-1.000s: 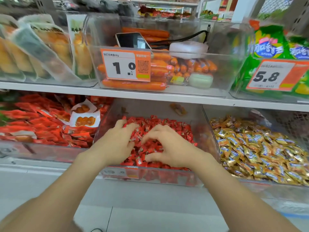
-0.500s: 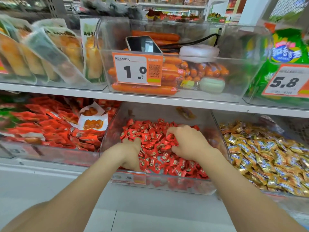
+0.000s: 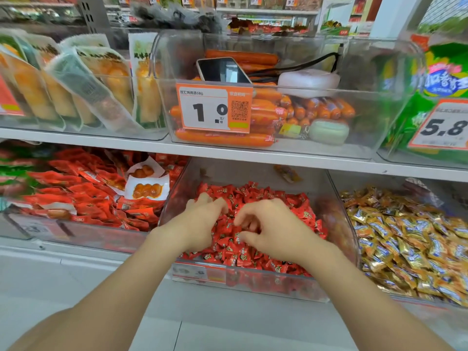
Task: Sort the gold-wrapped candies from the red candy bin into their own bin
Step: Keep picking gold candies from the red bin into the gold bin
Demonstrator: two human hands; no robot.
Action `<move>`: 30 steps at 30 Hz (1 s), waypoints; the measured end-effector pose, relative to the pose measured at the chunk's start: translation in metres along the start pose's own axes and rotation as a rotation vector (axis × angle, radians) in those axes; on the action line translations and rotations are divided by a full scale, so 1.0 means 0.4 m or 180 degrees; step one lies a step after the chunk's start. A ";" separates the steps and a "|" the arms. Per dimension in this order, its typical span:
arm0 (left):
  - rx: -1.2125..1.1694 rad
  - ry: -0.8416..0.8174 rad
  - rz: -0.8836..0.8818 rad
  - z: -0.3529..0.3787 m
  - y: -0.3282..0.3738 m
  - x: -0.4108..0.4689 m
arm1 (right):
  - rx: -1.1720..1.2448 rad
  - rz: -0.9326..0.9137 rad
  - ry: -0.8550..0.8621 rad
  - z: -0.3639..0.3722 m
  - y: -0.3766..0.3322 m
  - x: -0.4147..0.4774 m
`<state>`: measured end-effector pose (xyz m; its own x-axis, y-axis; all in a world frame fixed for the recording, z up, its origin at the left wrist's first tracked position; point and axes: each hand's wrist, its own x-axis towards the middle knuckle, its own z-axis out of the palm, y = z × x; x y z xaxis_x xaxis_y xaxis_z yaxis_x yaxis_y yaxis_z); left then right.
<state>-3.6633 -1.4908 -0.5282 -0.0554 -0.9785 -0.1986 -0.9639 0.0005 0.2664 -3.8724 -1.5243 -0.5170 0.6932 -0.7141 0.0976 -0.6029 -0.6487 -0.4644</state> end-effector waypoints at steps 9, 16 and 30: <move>0.0513 -0.0908 -0.0714 0.039 0.038 0.020 | -0.1180 0.0343 -0.1297 0.114 -0.023 0.085; -0.1134 -0.0560 -0.0913 0.040 0.036 0.042 | -0.0428 0.0860 -0.0957 0.115 -0.011 0.105; -0.0020 0.0264 0.0157 0.030 0.040 0.046 | -0.1073 0.1001 -0.0115 -0.083 0.082 -0.059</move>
<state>-3.6829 -1.5062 -0.5388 -0.0806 -0.9911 -0.1063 -0.9588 0.0480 0.2799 -3.9218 -1.5373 -0.5053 0.4656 -0.8843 -0.0357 -0.8769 -0.4555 -0.1536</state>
